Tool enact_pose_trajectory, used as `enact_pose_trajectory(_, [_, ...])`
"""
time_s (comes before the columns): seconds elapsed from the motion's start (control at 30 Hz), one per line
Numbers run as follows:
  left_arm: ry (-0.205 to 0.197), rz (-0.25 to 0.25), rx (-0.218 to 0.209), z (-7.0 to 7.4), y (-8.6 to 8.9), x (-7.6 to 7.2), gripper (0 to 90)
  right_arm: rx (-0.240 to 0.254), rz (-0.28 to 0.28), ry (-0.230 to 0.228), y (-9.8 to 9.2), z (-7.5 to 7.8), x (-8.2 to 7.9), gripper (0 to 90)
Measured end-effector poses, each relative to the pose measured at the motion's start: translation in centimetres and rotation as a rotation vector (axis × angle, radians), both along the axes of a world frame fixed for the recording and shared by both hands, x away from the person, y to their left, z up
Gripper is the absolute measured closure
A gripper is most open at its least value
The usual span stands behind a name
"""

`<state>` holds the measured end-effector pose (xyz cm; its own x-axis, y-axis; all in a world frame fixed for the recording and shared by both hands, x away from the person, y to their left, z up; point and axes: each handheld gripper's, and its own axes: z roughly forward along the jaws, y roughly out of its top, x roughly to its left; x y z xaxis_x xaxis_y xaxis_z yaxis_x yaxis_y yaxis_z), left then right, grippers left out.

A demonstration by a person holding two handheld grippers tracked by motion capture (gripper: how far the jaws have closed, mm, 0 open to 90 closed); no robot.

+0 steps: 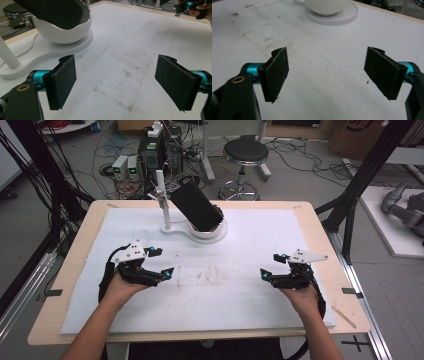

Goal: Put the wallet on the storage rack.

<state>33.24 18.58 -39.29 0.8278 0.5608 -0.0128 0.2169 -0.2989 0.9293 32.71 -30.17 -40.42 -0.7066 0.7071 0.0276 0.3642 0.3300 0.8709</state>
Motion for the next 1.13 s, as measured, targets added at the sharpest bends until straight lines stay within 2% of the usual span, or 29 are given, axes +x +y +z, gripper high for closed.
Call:
enact_pose_trajectory(0.23, [0.012,0.009,-0.009,-0.6,0.7,0.2,17.4,-0.015,-0.018,0.040,-0.3,-0.7,0.6,19.4])
enact_pose_trajectory(0.47, [0.024,-0.001,0.020,-1.1,0.5,0.2,17.4,0.000,-0.032,0.034,-0.3,-0.8,0.5,19.5])
enact_pose_trajectory(0.93, [0.048,0.000,0.019,-1.4,0.6,0.3,17.4,-0.007,-0.024,0.035,-0.2,-0.9,0.5,19.5])
enact_pose_trajectory(1.13, [0.044,0.005,0.021,-1.3,0.6,0.3,17.4,-0.002,-0.030,0.022,-0.4,-0.7,0.4,19.5])
